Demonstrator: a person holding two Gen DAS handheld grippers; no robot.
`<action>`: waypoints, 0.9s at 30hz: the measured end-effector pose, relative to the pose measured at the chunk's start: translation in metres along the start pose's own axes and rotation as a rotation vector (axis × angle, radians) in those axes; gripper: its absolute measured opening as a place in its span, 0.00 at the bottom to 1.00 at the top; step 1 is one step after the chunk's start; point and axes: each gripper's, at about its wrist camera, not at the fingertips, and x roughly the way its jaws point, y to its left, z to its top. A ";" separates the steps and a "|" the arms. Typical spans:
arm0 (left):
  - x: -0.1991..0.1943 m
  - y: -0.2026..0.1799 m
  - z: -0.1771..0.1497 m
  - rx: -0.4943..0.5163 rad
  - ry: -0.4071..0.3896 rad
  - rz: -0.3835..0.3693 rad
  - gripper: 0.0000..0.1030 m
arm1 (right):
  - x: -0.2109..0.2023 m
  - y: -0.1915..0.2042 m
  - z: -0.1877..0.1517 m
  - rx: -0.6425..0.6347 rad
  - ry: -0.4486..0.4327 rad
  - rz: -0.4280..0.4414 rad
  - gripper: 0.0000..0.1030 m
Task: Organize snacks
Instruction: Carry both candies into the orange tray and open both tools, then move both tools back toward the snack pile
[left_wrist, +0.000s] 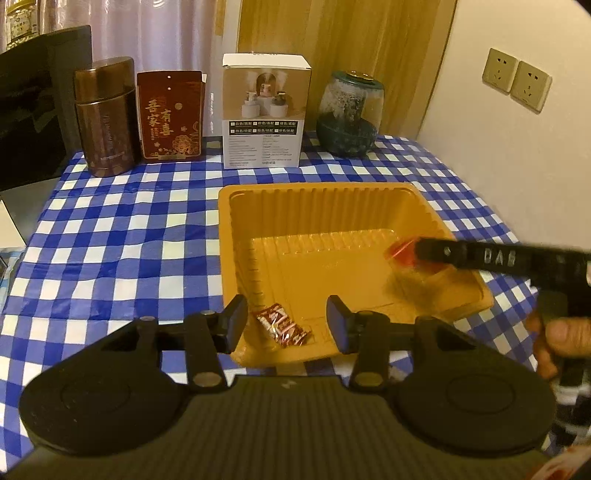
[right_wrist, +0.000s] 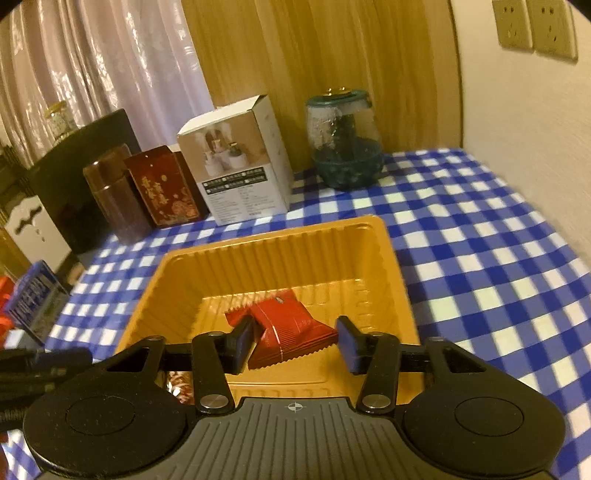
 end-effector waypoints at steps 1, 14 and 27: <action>-0.003 0.000 -0.003 -0.001 -0.003 0.002 0.42 | -0.003 -0.003 0.000 0.020 -0.014 -0.001 0.84; -0.049 -0.014 -0.043 -0.013 0.010 -0.009 0.49 | -0.083 -0.016 -0.049 0.049 -0.014 -0.080 0.84; -0.109 -0.035 -0.095 -0.035 0.011 -0.014 0.55 | -0.173 -0.002 -0.110 0.026 -0.015 -0.122 0.84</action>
